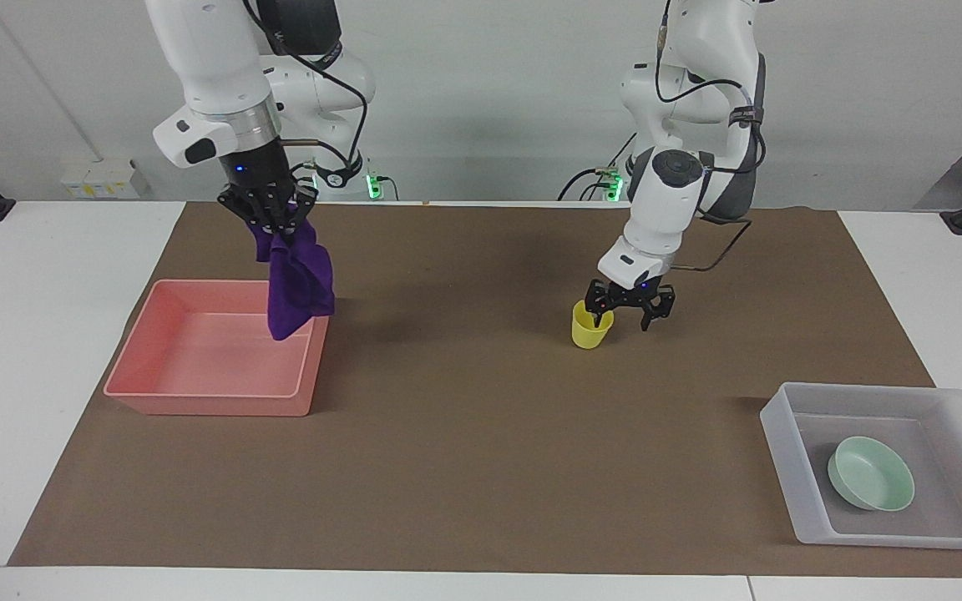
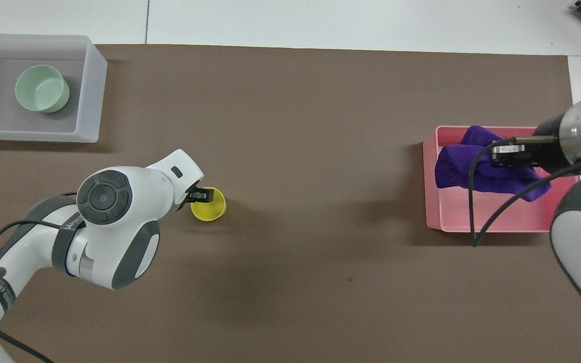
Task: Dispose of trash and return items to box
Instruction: 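Carry the cloth into the pink tray while the left gripper reaches the cup, then lift the yellow cup toward the white box while the right gripper releases the cloth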
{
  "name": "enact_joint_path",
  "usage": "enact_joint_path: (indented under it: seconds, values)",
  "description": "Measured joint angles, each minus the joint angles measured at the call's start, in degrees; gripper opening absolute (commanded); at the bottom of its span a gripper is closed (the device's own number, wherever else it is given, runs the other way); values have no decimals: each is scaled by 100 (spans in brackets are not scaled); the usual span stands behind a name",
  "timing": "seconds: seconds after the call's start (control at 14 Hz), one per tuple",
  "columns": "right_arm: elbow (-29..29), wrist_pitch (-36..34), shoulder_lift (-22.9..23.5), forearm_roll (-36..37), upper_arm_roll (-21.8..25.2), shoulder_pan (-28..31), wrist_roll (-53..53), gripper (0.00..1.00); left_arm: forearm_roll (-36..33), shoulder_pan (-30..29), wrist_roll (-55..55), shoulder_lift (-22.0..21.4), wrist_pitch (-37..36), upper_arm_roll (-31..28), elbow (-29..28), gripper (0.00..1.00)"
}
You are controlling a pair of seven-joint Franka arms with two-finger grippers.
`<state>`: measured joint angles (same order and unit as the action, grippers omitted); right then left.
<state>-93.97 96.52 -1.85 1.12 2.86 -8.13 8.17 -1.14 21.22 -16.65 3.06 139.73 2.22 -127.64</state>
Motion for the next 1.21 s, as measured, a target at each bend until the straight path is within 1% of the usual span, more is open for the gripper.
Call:
enact_joint_path:
  seconds: [0.07,0.14,0.21,0.43,0.5,0.64,0.86,1.0,1.21]
  values:
    - [-12,9,3,0,2,158,-237,0,0,0,-8,0,6,-5,-8,27]
    - [-32,34,6,0,3,311,-477,0,0,0,-19,0,10,-11,-15,14]
    - [-63,73,6,0,4,462,-722,0,0,0,-25,0,12,-20,-20,6]
    - [-398,402,-41,-1,5,832,-1251,0,0,0,-131,0,88,-28,-25,6]
    - [-608,612,-81,-1,6,910,-1348,0,0,4,-202,0,114,-25,-25,6]
    - [-1133,1056,-151,-1,4,1082,-1495,0,0,11,-342,-2,126,-21,-24,0]
    - [-1705,1688,-148,-2,5,1229,-1546,0,0,131,-630,-55,125,-7,-24,0]
    - [-1955,2008,-52,-2,5,1251,-1546,0,0,167,-717,-69,119,-13,-21,0]
    - [-2044,2296,265,-2,0,1251,-1546,0,0,153,-720,-71,110,-72,55,0]
